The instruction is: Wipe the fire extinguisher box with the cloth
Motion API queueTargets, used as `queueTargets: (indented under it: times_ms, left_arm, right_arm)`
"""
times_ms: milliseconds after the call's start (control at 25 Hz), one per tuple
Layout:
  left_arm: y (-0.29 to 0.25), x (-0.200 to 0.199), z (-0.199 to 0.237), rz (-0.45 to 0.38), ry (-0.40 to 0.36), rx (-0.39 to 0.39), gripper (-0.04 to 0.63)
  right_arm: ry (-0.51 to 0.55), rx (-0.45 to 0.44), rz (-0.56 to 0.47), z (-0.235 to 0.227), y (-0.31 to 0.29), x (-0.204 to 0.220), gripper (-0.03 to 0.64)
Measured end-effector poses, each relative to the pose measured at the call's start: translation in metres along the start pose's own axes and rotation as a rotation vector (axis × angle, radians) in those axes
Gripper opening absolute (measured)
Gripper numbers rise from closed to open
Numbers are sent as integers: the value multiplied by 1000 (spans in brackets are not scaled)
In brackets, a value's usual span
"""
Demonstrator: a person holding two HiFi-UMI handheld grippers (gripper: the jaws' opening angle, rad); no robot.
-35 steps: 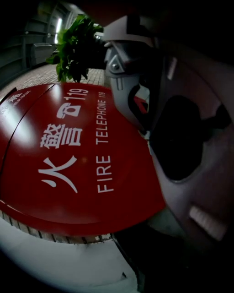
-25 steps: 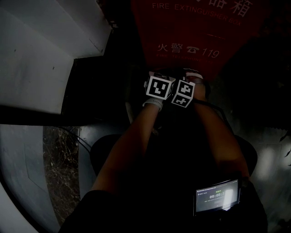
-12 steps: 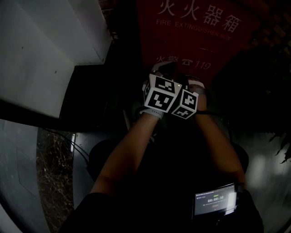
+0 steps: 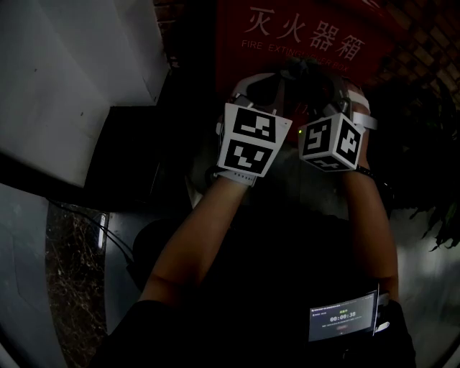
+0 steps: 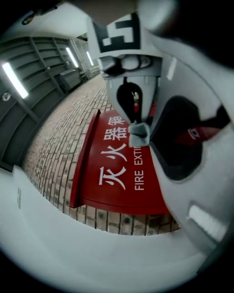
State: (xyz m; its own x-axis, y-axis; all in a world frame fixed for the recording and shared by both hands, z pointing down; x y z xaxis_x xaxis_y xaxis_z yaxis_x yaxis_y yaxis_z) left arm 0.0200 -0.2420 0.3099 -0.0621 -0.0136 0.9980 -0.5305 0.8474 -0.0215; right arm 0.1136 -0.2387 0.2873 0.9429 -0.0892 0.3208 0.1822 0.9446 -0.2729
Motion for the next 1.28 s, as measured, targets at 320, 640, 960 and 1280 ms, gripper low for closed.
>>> queueTargets:
  times_ms: [320,640,960,1280]
  left_arm:
    - [10,-26,-7,-35,17,-24,2]
    - [24,-56,-24,-124,-54,-8,2]
    - [13,-30,-20,-82,-24,3,2]
    - [6,-9,-11,-44,-28,-19,2]
  right_arm:
    - [83,115,15,-68,17,-24,34]
    - [163,186,33,-119,18,-38,34]
    - [231,141,84,-99,3,-24,34]
    - [273,30,116,-58,-12,-12,34]
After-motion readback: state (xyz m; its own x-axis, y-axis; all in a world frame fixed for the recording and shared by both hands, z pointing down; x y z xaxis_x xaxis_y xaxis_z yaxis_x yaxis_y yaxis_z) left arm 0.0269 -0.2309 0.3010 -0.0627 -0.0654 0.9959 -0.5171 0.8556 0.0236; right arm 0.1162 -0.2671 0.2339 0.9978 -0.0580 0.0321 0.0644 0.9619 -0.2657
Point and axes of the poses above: the fingertips, and each gripper's own axes: y backward along the fingers, z to its left, x out of its underside, the point moved 7 cm from there along y, backward along the fingers, and after that the axes turned 7 degrees about -x, right-handed, at the moved point
